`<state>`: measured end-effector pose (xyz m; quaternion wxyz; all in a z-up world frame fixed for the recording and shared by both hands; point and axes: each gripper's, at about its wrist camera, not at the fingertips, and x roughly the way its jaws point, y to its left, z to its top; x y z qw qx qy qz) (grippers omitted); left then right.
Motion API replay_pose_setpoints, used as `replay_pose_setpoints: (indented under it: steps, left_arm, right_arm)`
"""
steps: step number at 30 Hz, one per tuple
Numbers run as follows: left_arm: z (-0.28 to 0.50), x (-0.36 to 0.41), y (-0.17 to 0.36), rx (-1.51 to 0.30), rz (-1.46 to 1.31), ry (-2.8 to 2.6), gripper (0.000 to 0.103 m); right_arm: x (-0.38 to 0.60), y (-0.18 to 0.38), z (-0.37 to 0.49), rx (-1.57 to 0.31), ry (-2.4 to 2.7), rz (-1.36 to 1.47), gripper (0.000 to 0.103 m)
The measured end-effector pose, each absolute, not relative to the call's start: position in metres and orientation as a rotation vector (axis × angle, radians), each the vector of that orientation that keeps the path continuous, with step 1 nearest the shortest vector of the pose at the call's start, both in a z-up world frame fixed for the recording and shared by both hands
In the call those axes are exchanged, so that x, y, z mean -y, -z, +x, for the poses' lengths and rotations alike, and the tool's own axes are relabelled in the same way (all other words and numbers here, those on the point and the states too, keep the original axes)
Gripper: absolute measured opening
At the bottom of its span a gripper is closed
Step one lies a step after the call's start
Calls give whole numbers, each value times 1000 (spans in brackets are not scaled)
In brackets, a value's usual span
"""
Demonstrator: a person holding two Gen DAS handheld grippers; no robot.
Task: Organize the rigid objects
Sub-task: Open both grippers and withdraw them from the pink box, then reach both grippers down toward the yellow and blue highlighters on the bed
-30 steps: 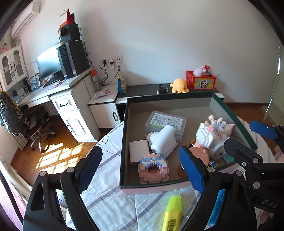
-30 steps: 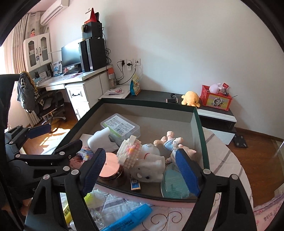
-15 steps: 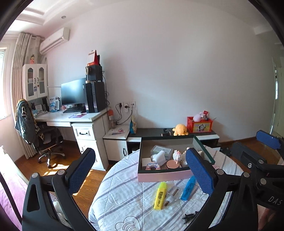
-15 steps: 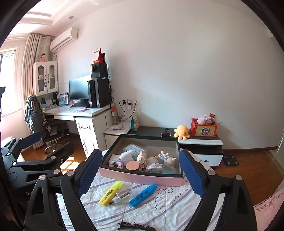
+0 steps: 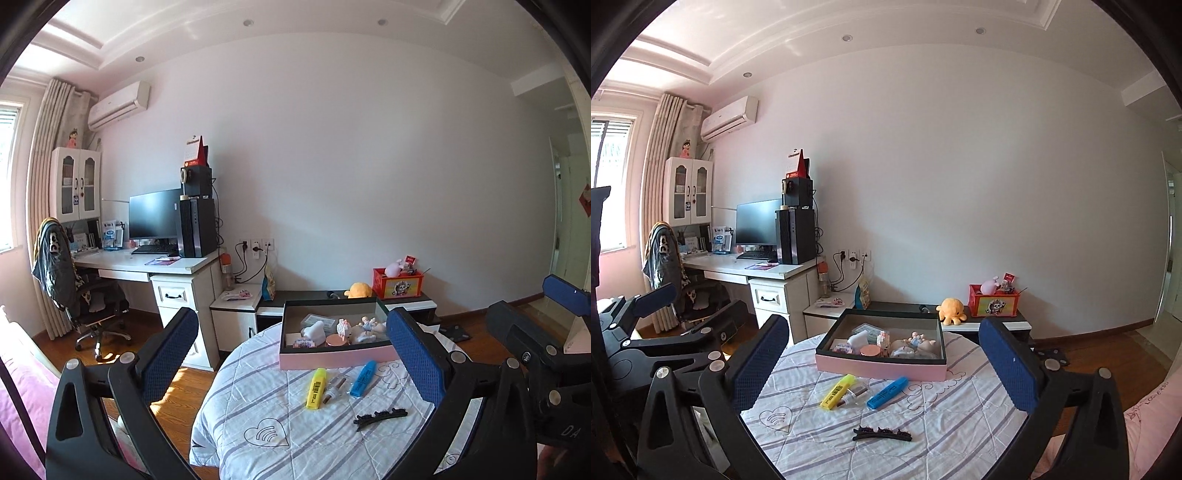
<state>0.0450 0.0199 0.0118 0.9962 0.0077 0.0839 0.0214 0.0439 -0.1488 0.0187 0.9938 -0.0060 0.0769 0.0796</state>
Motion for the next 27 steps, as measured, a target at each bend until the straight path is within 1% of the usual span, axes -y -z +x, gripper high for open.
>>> replay_pose_setpoints:
  steps: [6, 12, 18, 27]
  left_arm:
    - [23, -19, -18, -120, 30, -73, 103]
    - [16, -20, -19, -108, 29, -82, 103]
    - [21, -20, -15, -120, 28, -80, 103]
    - [49, -18, 2, -179, 38, -79, 103]
  right_arm:
    - [149, -22, 24, -129, -158, -11, 103]
    - [147, -24, 16, -119, -164, -15, 103]
    - [147, -21, 17, -128, -164, -17, 103]
    - [148, -10, 37, -184, -166, -12, 103]
